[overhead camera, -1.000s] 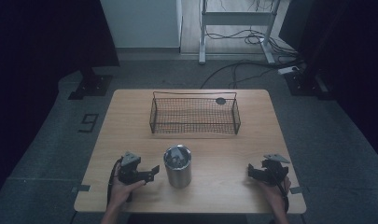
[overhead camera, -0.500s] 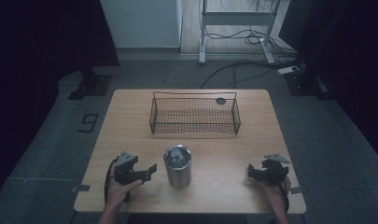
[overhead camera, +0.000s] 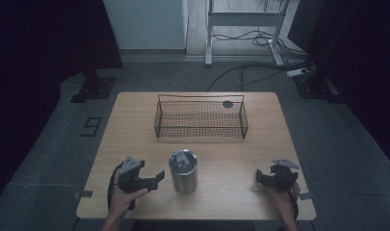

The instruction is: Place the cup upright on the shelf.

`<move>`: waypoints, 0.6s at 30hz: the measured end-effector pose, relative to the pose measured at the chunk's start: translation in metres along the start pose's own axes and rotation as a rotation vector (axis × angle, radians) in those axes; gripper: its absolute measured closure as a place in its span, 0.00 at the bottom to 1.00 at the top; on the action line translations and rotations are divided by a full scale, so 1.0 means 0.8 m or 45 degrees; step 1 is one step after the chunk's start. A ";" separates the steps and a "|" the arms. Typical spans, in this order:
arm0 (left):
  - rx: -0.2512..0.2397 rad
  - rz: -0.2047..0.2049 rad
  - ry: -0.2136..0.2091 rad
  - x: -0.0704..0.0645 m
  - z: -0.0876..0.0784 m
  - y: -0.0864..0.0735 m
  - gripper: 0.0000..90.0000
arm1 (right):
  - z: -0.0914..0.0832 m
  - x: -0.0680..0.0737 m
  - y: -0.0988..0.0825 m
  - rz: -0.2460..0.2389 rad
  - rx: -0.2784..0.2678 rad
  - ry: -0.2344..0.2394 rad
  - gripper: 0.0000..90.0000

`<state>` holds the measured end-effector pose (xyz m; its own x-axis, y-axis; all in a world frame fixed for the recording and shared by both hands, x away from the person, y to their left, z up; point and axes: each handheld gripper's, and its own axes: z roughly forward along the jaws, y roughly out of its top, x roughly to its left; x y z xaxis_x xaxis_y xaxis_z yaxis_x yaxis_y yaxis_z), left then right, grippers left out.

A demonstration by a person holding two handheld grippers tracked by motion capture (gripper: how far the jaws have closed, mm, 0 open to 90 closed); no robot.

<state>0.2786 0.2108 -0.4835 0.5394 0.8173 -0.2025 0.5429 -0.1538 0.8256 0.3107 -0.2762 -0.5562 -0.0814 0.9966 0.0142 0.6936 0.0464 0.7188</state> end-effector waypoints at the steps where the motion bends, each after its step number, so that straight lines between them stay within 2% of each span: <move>1: 0.000 0.005 -0.008 -0.001 0.000 0.000 0.04 | 0.000 0.000 0.000 0.000 0.000 0.000 0.02; 2: -0.001 0.021 -0.032 -0.005 -0.001 0.002 0.04 | 0.000 0.000 0.000 0.000 0.000 0.000 0.02; 10: 0.007 0.077 -0.092 -0.021 -0.002 0.005 0.02 | 0.000 0.000 0.000 0.000 0.000 0.000 0.02; 15: 0.021 0.090 -0.103 -0.029 0.004 0.004 0.00 | 0.000 0.000 0.000 -0.001 0.000 0.000 0.02; 18: 0.028 0.108 -0.130 -0.034 0.007 0.004 0.00 | 0.000 0.000 0.000 -0.001 0.000 0.000 0.02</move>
<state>0.2690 0.1852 -0.4782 0.6461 0.7402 -0.1862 0.5063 -0.2330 0.8303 0.3107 -0.2762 -0.5562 -0.0816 0.9966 0.0138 0.6936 0.0469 0.7188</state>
